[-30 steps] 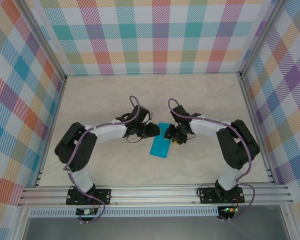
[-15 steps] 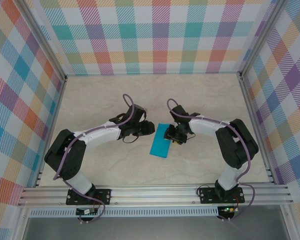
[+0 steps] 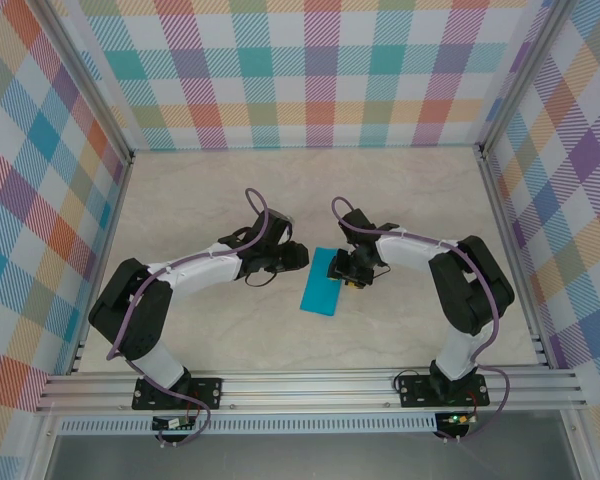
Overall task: Fold a paper plane with a square sheet of paper (pick it up from the middle)
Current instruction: Fold the square sheet of paper in half at the center of the table, then hold the square sheet of paper at the center of the table.
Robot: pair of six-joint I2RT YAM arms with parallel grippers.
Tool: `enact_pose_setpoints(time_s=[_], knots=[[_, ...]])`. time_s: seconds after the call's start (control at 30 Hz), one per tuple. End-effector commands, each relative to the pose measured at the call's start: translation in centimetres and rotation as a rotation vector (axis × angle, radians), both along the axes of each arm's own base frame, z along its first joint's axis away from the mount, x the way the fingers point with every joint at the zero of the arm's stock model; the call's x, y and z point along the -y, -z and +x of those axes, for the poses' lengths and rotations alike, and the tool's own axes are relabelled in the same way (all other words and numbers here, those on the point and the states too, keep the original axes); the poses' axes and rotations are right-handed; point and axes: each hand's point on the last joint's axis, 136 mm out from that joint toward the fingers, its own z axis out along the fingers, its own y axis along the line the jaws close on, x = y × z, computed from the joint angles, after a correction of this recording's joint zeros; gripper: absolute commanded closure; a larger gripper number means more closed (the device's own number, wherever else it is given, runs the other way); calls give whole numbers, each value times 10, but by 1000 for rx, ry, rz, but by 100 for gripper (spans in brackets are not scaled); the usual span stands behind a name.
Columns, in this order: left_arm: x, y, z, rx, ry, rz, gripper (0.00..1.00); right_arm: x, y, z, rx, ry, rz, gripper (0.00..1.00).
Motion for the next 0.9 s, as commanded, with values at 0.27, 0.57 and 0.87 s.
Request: enact_pose_setpoints(time_s=[0.27,0.57,0.87], knots=[[2,6,-8,-21,22,11,67,11,19,-6,-56,23,-67,53],[2,9,-9,-28,25,14,68,12,19,-9,-59,24,-57,54],[1,10,-10,-32,25,16,68,16,17,-9,-52,16,-69,54]])
